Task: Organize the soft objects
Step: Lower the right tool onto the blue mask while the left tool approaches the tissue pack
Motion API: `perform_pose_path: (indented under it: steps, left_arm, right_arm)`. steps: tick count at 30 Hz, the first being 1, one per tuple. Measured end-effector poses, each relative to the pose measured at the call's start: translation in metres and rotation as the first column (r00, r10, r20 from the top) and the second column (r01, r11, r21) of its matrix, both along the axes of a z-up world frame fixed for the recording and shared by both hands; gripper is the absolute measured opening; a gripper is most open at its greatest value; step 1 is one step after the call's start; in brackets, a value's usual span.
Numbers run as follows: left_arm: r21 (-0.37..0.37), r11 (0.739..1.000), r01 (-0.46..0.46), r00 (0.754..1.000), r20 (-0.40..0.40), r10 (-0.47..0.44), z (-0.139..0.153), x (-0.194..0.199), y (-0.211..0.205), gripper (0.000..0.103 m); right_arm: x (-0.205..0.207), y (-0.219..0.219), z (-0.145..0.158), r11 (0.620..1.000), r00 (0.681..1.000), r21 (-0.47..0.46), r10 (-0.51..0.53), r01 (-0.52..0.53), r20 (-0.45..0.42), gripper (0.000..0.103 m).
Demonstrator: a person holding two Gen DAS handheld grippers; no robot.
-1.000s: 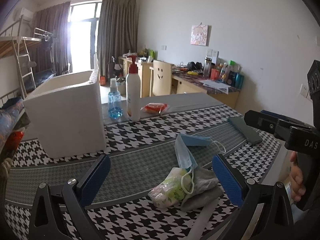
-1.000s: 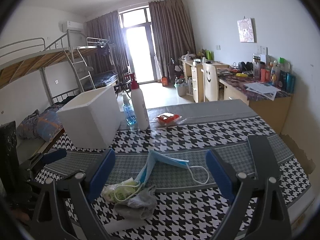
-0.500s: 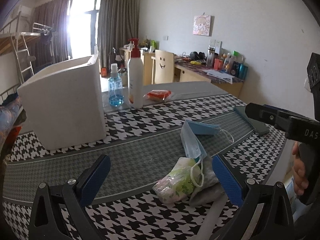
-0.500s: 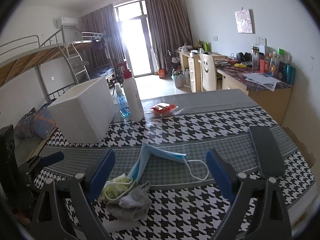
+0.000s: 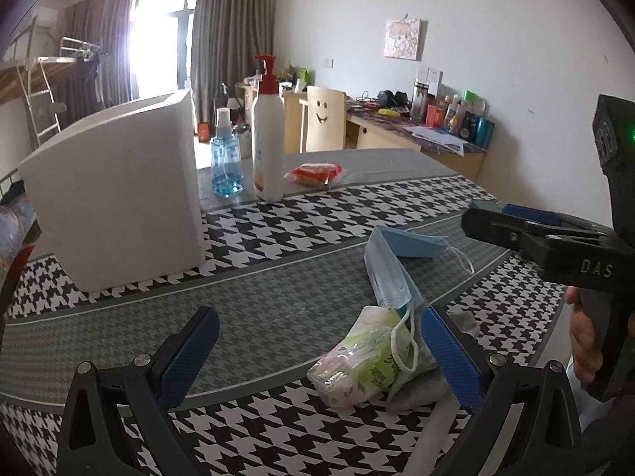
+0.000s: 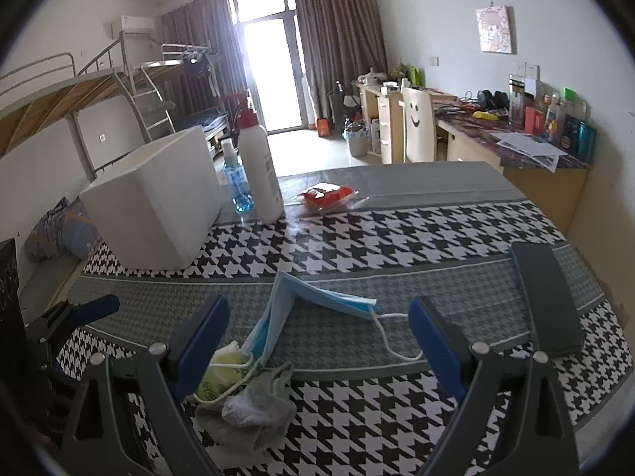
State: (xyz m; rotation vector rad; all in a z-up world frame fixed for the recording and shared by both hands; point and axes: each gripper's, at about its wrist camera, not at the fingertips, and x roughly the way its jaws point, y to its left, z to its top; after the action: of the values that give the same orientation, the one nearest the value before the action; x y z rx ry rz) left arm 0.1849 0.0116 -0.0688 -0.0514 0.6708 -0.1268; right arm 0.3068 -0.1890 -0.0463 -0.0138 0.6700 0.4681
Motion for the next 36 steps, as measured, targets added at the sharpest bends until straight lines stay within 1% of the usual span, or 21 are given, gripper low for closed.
perform_pose_path:
  steps: [10, 16, 20, 26, 32, 36]
  left_arm:
    - [-0.002, 1.0, 0.015, 0.999, -0.042, -0.015, -0.011, 0.009, -0.001, 0.102]
    - [-0.015, 0.998, 0.057, 0.996, -0.066, -0.058, -0.014, 0.01, -0.004, 0.102]
    - [-0.006, 0.996, 0.091, 0.994, -0.062, -0.091, -0.013, 0.005, -0.012, 0.102]
    - [-0.006, 0.994, 0.109, 0.992, -0.062, -0.109, -0.013, 0.002, -0.016, 0.102]
    - [0.004, 0.988, 0.153, 0.986, -0.061, -0.153, -0.012, -0.002, -0.025, 0.102]
    - [0.001, 0.988, 0.154, 0.985, -0.074, -0.154, -0.015, 0.001, -0.025, 0.102]
  right_arm:
    - [0.017, 0.015, -0.009, 0.998, 0.999, -0.04, 0.039, -0.04, -0.032, 0.094]
    - [0.024, 0.022, -0.012, 0.997, 0.997, -0.057, 0.059, -0.061, -0.04, 0.094]
    - [0.031, 0.027, -0.014, 0.995, 0.997, -0.081, 0.063, -0.066, -0.039, 0.094]
    - [0.042, 0.035, -0.018, 0.991, 0.995, -0.101, 0.085, -0.091, -0.054, 0.094]
    - [0.051, 0.044, -0.023, 0.984, 0.993, -0.14, 0.1, -0.109, -0.065, 0.094]
    - [0.057, 0.049, -0.028, 0.979, 0.989, -0.151, 0.123, -0.135, -0.088, 0.094]
